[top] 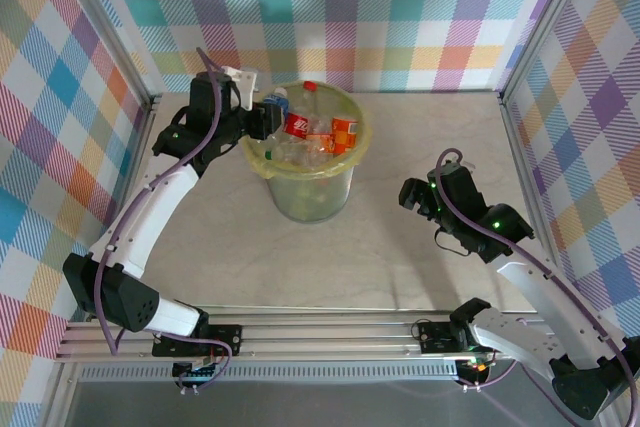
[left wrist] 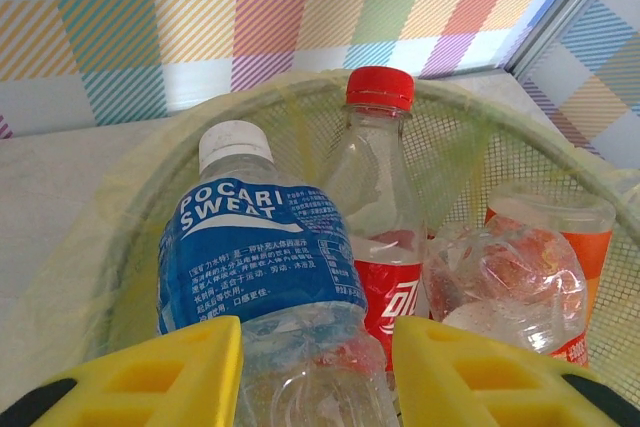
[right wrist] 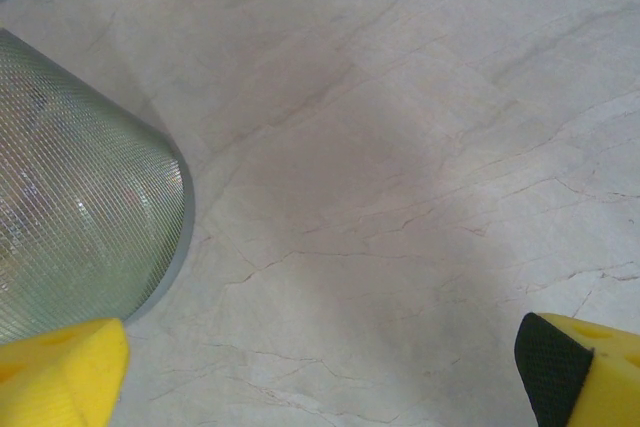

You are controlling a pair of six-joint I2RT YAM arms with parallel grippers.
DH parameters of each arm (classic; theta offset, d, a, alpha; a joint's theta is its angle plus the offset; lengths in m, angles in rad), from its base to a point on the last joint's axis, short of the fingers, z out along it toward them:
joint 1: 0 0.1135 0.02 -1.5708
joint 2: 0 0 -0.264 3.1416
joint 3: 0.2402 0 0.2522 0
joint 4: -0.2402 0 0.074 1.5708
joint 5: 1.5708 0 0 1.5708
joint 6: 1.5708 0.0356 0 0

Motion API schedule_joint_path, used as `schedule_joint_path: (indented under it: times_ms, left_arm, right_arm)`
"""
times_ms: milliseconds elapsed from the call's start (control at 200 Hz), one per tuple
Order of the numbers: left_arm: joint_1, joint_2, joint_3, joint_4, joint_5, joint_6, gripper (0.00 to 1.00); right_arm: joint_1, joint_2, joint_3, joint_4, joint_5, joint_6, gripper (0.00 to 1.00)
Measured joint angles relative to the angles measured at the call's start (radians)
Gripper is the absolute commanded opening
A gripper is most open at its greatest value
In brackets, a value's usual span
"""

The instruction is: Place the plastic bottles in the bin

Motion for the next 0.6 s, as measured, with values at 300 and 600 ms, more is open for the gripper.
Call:
schedule_joint_path:
  times_ms: [300, 600]
  left_arm:
    - [0.000, -0.006, -0.015, 0.010, 0.000, -0.018, 0.67]
    - [0.000, -0.045, 0.044, 0.001, -0.015, -0.022, 0.90]
  right_arm:
    - [0.000, 0.000, 0.000, 0.000, 0.000, -0.007, 1.00]
    - [0.000, -0.025, 0.000, -0.002, 0.028, -0.032, 1.00]
